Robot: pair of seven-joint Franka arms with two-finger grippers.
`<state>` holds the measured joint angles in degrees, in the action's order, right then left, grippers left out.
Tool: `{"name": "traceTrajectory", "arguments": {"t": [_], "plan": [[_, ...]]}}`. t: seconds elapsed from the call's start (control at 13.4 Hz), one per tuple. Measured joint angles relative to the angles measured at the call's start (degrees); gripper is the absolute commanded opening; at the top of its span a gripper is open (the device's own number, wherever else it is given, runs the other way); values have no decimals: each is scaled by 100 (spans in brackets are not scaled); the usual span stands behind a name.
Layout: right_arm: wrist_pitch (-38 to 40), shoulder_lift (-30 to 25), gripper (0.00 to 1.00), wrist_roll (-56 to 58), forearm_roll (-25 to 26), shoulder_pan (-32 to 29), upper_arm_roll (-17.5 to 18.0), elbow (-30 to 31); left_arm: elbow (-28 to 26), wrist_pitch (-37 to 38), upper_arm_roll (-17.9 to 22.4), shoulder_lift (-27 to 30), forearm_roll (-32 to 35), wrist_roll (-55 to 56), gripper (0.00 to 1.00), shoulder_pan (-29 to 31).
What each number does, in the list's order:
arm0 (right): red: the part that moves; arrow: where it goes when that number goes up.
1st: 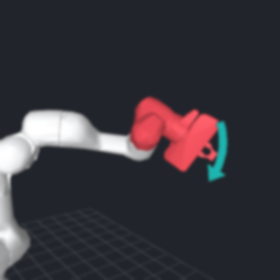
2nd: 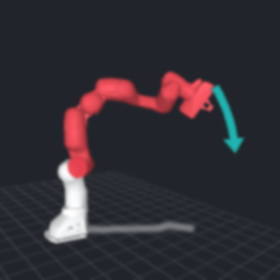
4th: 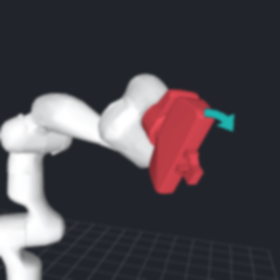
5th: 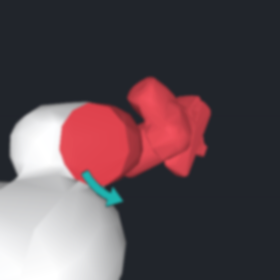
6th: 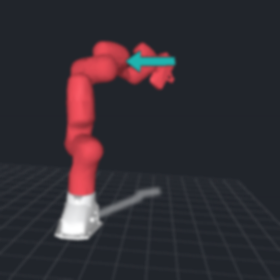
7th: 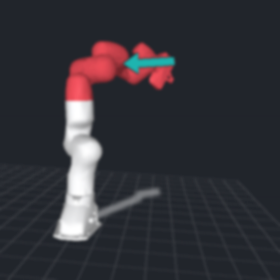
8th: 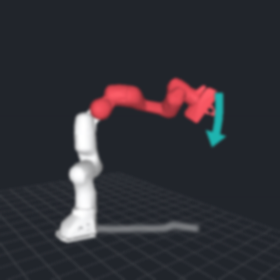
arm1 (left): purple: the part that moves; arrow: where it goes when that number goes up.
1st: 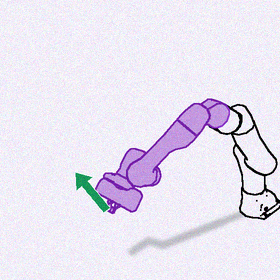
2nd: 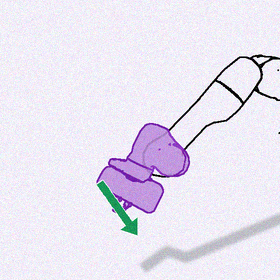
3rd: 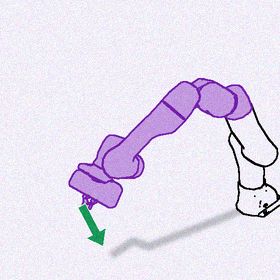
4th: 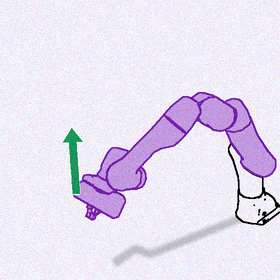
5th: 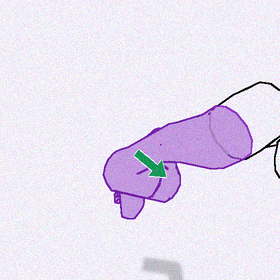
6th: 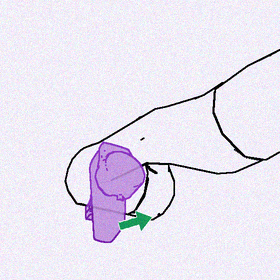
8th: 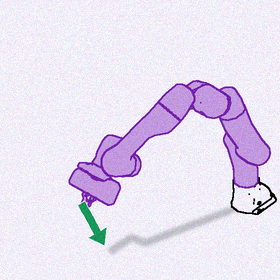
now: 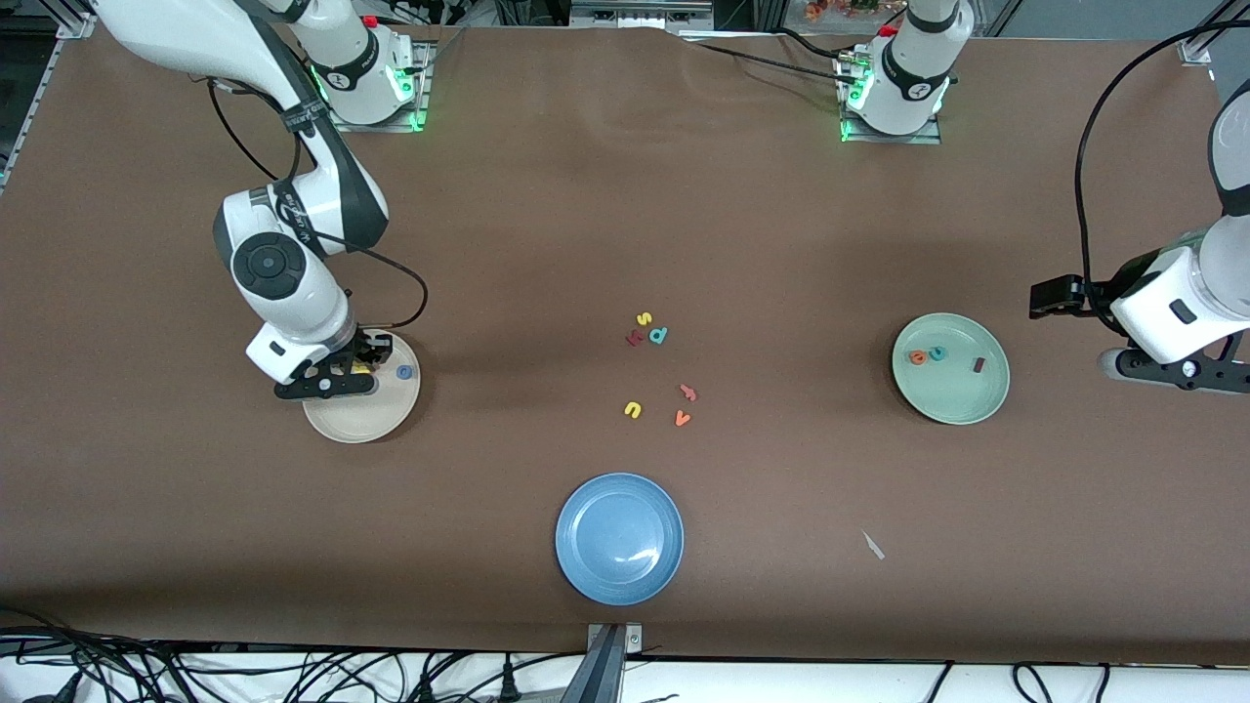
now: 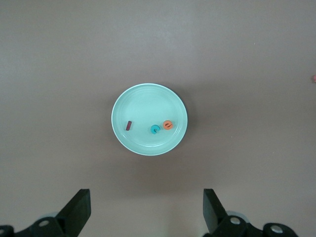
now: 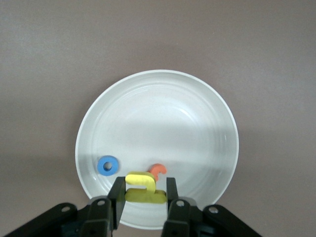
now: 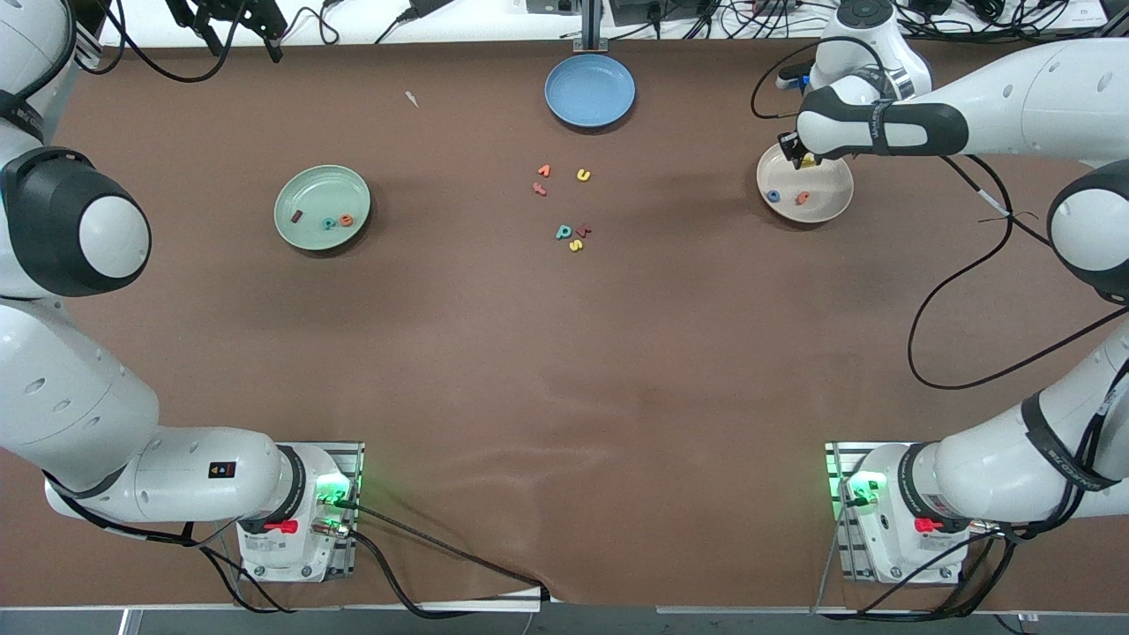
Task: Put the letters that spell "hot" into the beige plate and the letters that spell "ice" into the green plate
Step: 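Lower the yellow letter onto the cream plate and open the right gripper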
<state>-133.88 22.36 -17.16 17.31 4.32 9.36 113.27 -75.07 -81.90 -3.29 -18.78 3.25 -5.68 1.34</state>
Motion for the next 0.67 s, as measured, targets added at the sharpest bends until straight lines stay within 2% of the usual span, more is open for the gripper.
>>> {"name": "traceTrajectory", "arguments": {"t": [0.07,0.15,0.37,0.45,0.67], "plan": [[-27,13,53,6,-149,4,4,2,0,6,0,20,0,0,100,0],[-40,15,66,30,-268,8,6,2,0,14,0,43,0,0,100,0],[-77,6,95,36,-353,6,-7,-20,0,29,0,74,0,0,100,-2],[-81,-8,98,36,-355,6,-20,-26,0,32,0,80,0,0,100,-4],[-35,-139,98,36,-427,6,-33,-55,0,38,-47,87,0,0,100,-8]]}}
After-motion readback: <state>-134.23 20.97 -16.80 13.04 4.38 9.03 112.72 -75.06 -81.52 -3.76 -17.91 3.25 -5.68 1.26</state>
